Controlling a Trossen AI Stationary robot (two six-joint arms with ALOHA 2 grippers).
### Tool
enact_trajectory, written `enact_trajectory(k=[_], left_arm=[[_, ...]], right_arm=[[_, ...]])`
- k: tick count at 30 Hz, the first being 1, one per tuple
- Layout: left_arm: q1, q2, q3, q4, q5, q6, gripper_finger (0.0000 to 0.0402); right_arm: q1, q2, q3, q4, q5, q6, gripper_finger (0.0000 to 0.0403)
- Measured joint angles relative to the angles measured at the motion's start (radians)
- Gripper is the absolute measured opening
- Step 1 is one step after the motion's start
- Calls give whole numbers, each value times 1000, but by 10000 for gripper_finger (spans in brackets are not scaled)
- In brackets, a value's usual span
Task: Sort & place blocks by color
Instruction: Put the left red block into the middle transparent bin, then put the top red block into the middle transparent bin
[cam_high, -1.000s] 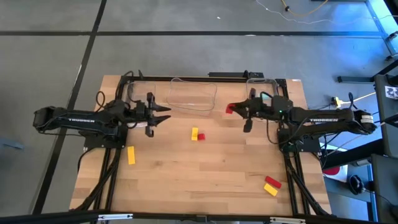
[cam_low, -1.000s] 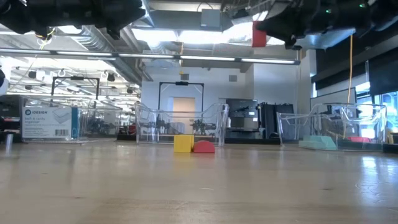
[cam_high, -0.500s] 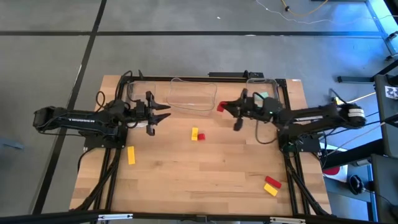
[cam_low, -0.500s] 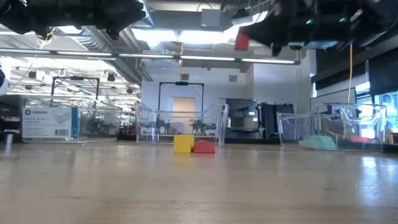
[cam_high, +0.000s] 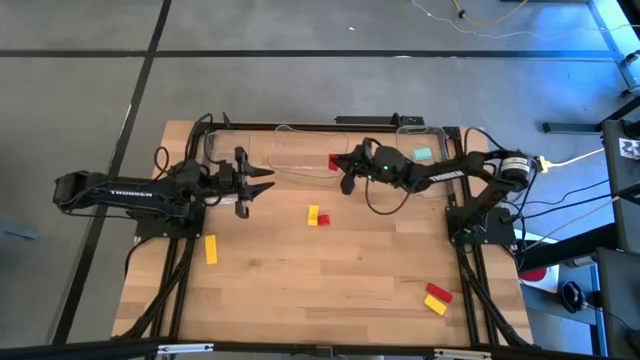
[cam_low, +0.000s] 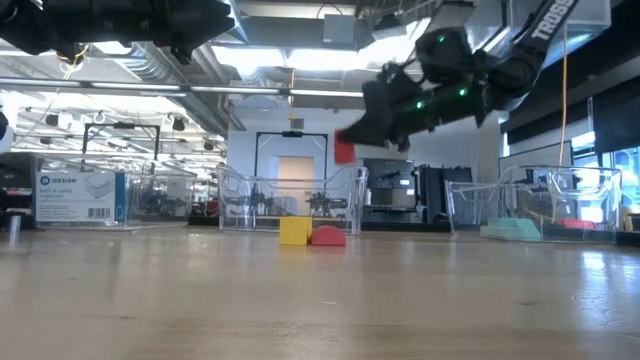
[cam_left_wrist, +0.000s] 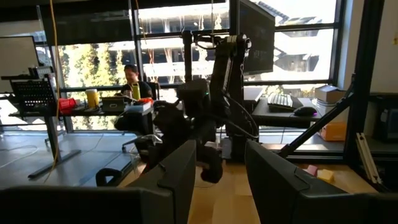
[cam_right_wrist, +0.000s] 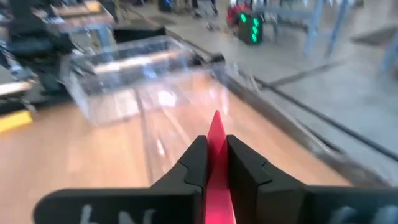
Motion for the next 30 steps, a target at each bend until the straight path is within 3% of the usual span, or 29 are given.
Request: enact_trajectory(k=[8, 15, 21, 26, 30], left_arm=[[-3, 0, 0, -3, 0, -14, 131], [-3, 0, 0, -3, -23, -14, 131], [-3, 0, 0, -2, -25, -14, 131], [-3, 0, 0, -3, -25, -16, 131], [-3, 0, 0, -3, -25, -16, 131]], right_arm=[[-10, 8, 3, -39, 0, 26, 37], [-10, 8, 3, -47, 0, 28, 103], [-10, 6, 3, -33, -8, 29, 121], [12, -61, 3, -56, -241, 111, 123], [95, -88, 4, -167, -437, 126, 123]])
